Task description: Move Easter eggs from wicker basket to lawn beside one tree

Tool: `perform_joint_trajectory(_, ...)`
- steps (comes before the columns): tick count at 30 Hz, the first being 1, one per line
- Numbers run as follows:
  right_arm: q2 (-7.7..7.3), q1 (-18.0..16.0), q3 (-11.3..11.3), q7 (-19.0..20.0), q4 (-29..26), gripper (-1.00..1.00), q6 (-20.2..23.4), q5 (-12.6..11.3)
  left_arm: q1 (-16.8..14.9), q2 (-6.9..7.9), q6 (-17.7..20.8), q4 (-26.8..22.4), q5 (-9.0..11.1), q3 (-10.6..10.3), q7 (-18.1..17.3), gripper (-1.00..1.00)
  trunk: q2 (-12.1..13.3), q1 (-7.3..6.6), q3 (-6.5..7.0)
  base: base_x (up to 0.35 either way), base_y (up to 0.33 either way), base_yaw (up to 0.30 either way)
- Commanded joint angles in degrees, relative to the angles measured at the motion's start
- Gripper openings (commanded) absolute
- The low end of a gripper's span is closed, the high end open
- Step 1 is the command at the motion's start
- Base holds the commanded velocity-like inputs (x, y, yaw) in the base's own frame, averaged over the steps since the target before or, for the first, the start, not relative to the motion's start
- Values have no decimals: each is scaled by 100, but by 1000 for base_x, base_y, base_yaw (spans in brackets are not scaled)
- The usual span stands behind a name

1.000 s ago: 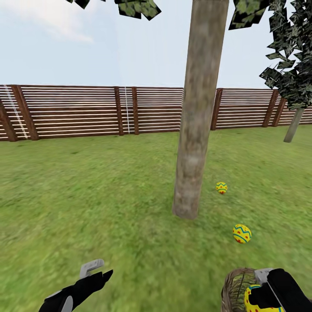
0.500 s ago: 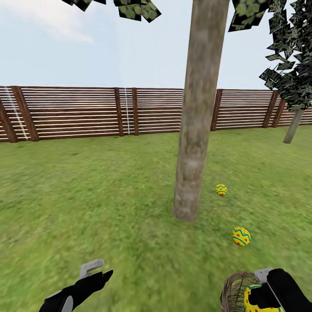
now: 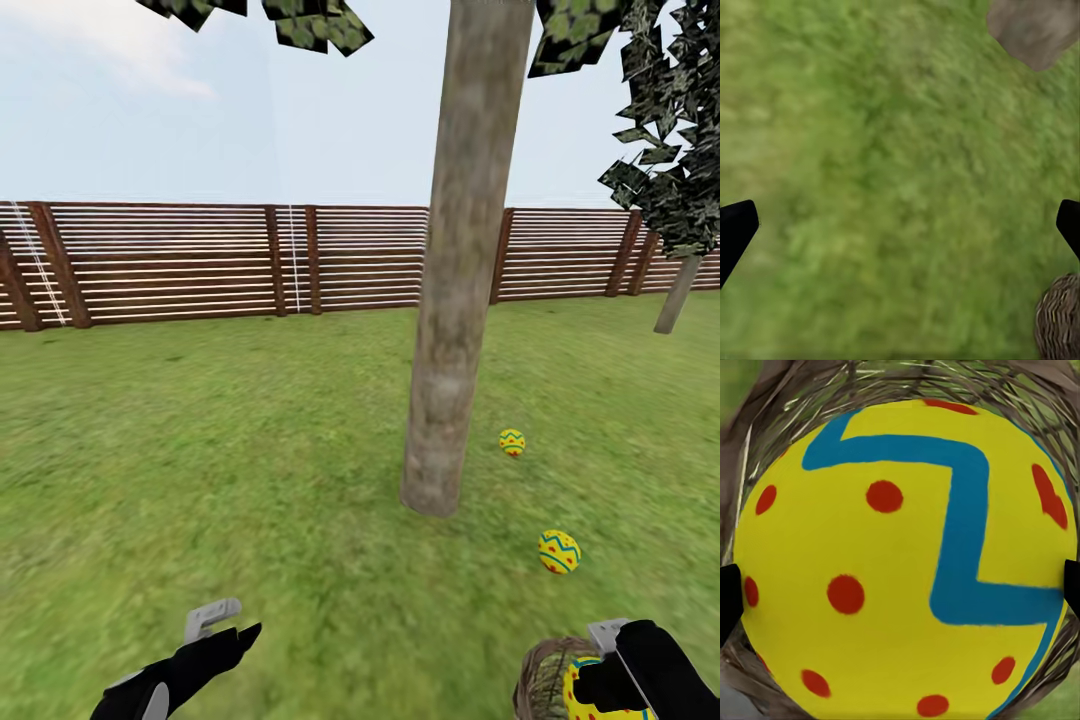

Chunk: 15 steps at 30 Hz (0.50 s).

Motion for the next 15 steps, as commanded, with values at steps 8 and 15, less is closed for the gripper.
perform_joint_trajectory(8, -7, -3, -7, 59, -7, -100, 18, 54, -3, -6, 41, 5, 35, 8, -14, 100, 319, -177, 138, 0, 124, 0)
perform_joint_trajectory(15, -8, -3, -7, 59, -7, -100, 18, 50, -3, -6, 41, 5, 35, 8, -14, 100, 600, -331, 264, 0, 131, 0)
